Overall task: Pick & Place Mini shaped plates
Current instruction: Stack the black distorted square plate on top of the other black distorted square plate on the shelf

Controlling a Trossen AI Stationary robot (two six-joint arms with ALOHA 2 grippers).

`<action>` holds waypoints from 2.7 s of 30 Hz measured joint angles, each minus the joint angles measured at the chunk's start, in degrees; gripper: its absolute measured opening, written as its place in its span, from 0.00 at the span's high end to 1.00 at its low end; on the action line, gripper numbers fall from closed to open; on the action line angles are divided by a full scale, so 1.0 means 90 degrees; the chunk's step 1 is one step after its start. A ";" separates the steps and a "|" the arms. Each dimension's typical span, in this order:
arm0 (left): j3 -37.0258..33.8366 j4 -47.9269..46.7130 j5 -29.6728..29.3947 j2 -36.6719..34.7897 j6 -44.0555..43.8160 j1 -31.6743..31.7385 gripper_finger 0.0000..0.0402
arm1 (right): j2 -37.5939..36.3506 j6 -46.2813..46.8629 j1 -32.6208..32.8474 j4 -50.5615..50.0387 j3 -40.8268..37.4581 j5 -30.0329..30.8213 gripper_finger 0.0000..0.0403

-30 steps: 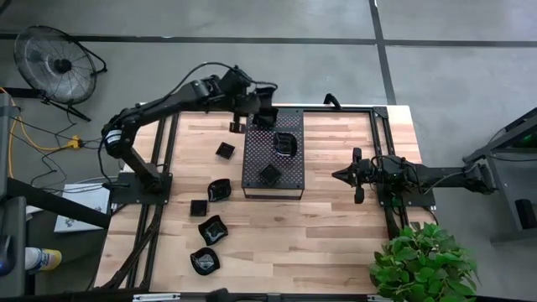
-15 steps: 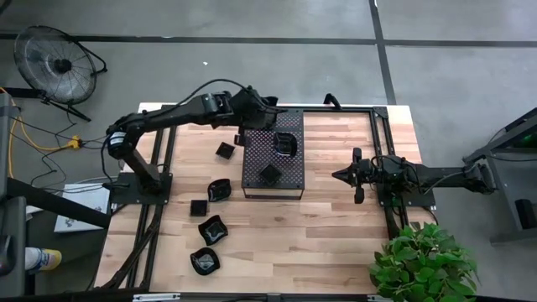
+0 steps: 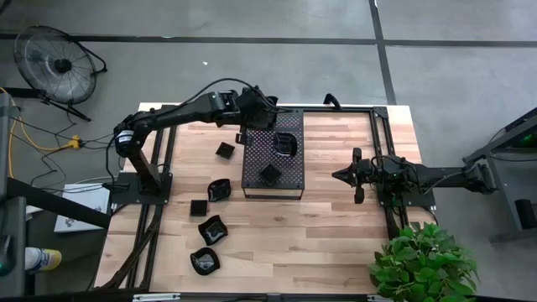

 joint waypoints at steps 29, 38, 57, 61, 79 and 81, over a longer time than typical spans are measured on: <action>0.2995 -0.2668 0.0920 0.1479 0.0267 0.0586 0.99 | -0.0002 0.0000 -0.0001 -0.0001 0.0000 0.0001 0.97; 0.3016 -0.2772 0.0898 0.1481 -0.0017 0.0252 0.99 | -0.0002 0.0001 0.0000 0.0002 0.0000 0.0000 0.97; 0.3008 -0.2877 0.0332 0.1723 -0.0360 0.0095 0.99 | -0.0002 0.0000 -0.0002 0.0000 0.0000 0.0003 0.97; 0.3006 -0.2953 0.0392 0.1775 -0.0343 0.0159 0.99 | -0.0005 0.0000 -0.0001 0.0001 0.0000 0.0002 0.97; 0.3004 -0.3185 0.0673 0.1999 -0.0129 0.0168 0.99 | -0.0005 0.0000 -0.0002 0.0002 0.0000 0.0000 0.97; 0.3004 -0.3181 0.0675 0.1999 -0.0123 0.0168 0.99 | -0.0005 0.0002 -0.0001 0.0001 0.0000 0.0000 0.97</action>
